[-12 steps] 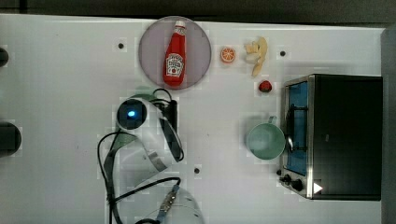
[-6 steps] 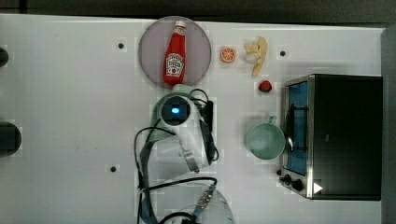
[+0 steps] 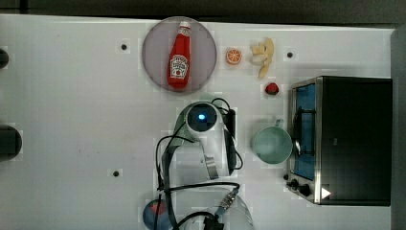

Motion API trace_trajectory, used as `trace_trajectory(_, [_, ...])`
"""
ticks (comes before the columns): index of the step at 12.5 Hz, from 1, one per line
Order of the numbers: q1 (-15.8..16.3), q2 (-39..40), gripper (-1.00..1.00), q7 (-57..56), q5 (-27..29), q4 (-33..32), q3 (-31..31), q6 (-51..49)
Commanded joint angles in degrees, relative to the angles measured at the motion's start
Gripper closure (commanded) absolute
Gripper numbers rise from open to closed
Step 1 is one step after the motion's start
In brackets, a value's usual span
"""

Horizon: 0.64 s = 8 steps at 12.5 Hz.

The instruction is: Drag strainer left to right.

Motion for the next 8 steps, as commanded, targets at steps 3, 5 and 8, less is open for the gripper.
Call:
trace_trajectory(3, [-1.2,-1.8,-1.00,-8.2,-0.4,1.4,-4.2,-0.2])
trace_trajectory(5, [-1.2,-1.8,-1.00,-8.3,-0.4,1.4,-4.9,-0.2])
trace_trajectory(8, [-1.2,-3.2,-1.00,-10.6,-0.4,1.2,-2.8,-0.4])
